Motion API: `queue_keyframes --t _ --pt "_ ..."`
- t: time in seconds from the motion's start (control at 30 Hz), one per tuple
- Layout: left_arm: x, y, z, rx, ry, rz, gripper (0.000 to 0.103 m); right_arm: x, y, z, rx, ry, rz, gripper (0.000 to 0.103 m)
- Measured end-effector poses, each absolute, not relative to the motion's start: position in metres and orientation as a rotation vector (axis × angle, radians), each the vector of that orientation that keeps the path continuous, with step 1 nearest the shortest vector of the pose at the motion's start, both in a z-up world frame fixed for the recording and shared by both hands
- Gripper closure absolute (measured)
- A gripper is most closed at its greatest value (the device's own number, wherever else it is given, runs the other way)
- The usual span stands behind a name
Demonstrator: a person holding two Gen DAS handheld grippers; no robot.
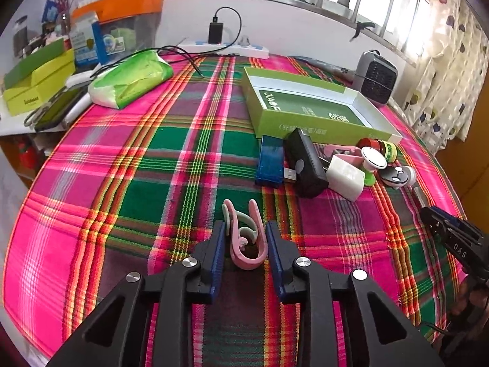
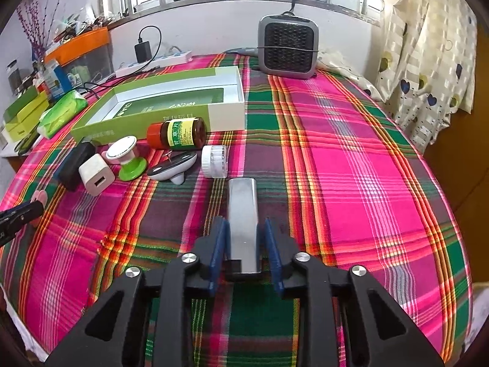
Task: Organize rigid objects
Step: 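Carry the pink clip and silver lighter into the green box and release both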
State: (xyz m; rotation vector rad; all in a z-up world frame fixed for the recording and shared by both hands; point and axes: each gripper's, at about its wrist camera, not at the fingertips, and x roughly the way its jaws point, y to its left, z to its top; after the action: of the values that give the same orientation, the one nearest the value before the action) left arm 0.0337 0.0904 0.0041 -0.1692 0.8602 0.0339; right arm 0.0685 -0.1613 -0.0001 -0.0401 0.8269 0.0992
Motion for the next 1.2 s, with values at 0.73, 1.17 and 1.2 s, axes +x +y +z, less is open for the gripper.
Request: queue_keyframes --t 0.73,1.17,1.2 --pt "0.037 0.090 0.022 -0.139 0.827 0.035 0.081 0.068 -0.161 0.009 -0.023 0.806 0.129 0.079" --pt "0.054 0.082 0.052 -0.093 0.777 0.007 0.081 0.075 -0.159 0.034 -0.028 0.754 0.146 0.079" --pt "0.057 0.081 0.055 -0.092 0.773 0.003 0.081 0.076 -0.159 0.037 -0.030 0.747 0.148 0.079"
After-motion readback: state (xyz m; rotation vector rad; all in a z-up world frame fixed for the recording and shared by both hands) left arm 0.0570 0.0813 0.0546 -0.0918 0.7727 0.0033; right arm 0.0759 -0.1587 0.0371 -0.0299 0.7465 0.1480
